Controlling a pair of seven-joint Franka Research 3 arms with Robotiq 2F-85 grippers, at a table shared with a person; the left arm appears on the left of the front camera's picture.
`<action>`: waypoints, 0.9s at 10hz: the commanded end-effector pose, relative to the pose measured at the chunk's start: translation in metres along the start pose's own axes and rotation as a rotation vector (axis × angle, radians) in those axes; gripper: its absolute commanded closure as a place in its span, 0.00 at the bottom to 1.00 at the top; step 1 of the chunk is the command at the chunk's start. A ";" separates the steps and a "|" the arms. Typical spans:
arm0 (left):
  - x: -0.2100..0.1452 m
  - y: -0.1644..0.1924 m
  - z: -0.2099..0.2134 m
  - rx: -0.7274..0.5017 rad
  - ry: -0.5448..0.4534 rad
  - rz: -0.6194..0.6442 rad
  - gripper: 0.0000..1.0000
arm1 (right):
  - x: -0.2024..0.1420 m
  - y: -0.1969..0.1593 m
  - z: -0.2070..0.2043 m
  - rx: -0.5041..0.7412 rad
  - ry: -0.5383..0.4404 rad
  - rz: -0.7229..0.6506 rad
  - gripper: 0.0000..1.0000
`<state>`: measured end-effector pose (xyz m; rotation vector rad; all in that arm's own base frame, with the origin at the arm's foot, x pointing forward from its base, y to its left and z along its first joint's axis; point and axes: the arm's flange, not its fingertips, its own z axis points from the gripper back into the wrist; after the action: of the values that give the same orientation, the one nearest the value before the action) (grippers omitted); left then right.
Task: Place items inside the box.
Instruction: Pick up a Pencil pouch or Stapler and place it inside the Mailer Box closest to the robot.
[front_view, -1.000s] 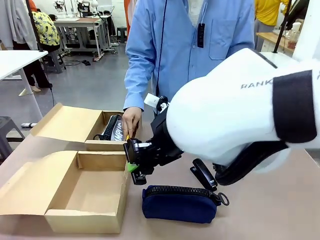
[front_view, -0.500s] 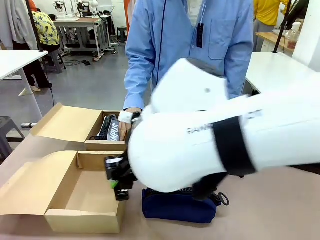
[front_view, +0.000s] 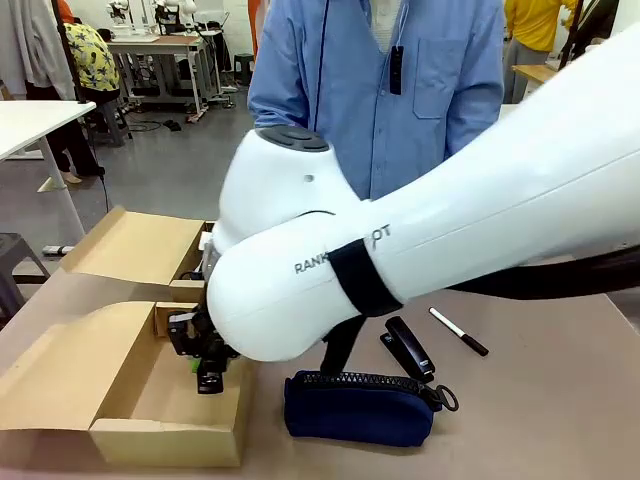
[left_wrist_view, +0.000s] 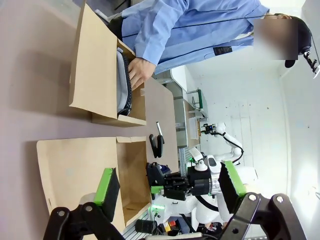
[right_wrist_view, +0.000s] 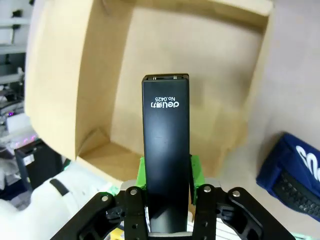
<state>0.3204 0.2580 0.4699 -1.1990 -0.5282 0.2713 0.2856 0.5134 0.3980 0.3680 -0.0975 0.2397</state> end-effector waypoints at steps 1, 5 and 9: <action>-0.001 -0.002 0.000 -0.017 -0.003 -0.022 0.00 | 0.021 0.042 -0.018 -0.050 -0.032 0.014 0.63; -0.001 -0.002 0.000 -0.017 -0.003 -0.022 0.00 | 0.038 0.059 -0.065 -0.129 0.065 0.039 0.63; -0.001 -0.002 0.000 -0.017 -0.003 -0.022 0.00 | 0.034 0.052 -0.073 -0.120 0.120 0.027 0.45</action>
<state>0.3204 0.2580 0.4700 -1.1989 -0.5283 0.2712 0.3073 0.5963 0.3421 0.2256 -0.0068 0.2887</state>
